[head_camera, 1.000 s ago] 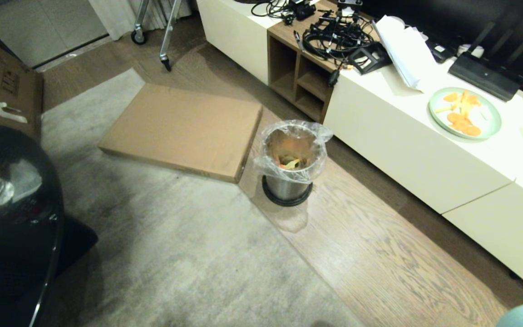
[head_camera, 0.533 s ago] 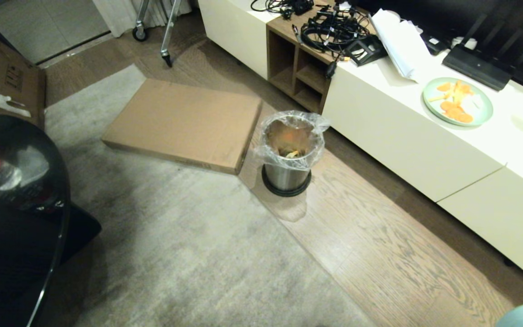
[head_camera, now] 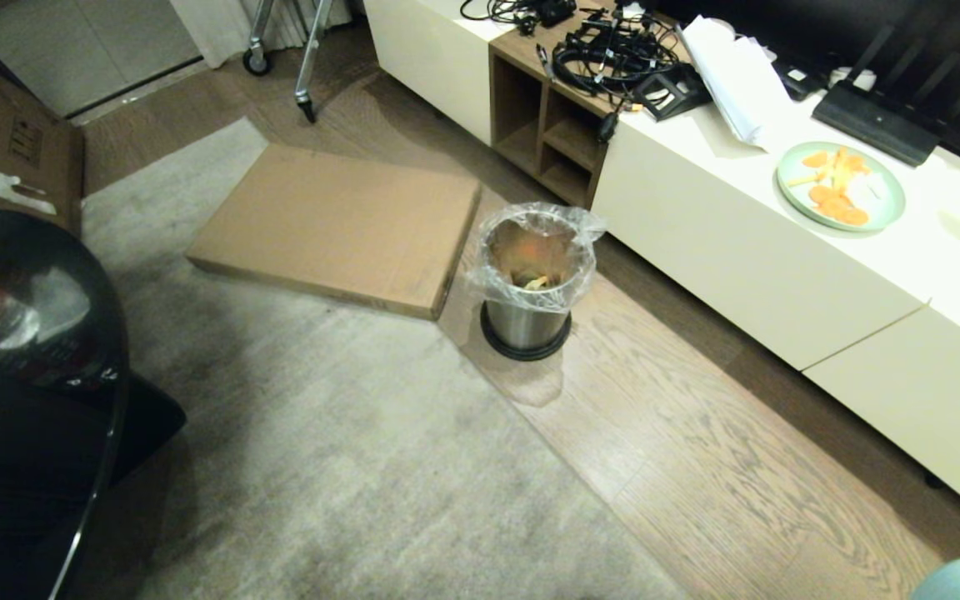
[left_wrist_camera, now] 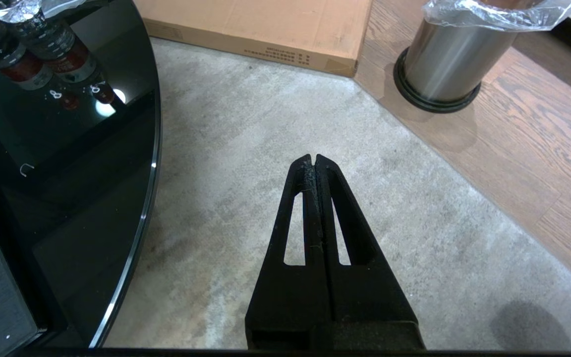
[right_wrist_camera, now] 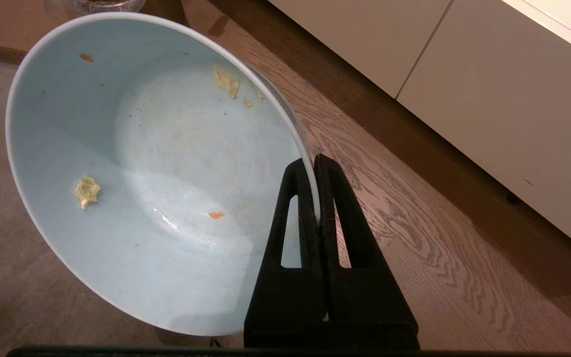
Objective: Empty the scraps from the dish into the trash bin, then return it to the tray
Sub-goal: Put the bowl back to the table
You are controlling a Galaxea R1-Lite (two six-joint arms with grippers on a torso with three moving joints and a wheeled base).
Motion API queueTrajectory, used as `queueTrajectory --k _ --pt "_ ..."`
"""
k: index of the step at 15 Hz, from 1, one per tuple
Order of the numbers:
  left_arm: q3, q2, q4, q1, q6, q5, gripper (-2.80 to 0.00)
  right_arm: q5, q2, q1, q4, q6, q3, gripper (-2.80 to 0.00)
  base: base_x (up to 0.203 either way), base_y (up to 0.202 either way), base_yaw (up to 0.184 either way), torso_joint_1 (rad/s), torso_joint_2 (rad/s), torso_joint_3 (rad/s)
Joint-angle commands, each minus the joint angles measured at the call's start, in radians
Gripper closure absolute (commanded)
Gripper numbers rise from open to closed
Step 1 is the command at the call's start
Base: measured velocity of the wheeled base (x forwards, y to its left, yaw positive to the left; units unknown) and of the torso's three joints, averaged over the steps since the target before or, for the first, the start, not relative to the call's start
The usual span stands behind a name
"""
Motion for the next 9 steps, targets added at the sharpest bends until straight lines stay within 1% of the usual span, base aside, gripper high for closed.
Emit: queueTrajectory --k 1,9 --pt "0.000 0.000 0.000 0.000 0.000 0.000 0.00 0.000 0.001 0.000 -0.001 0.000 0.000 0.00 0.000 0.000 0.000 0.000 0.00 0.000" --pt "0.000 0.000 0.000 0.000 0.000 0.000 0.00 0.000 0.001 0.000 -0.001 0.001 0.000 0.00 0.000 0.000 0.000 0.000 0.00 0.000"
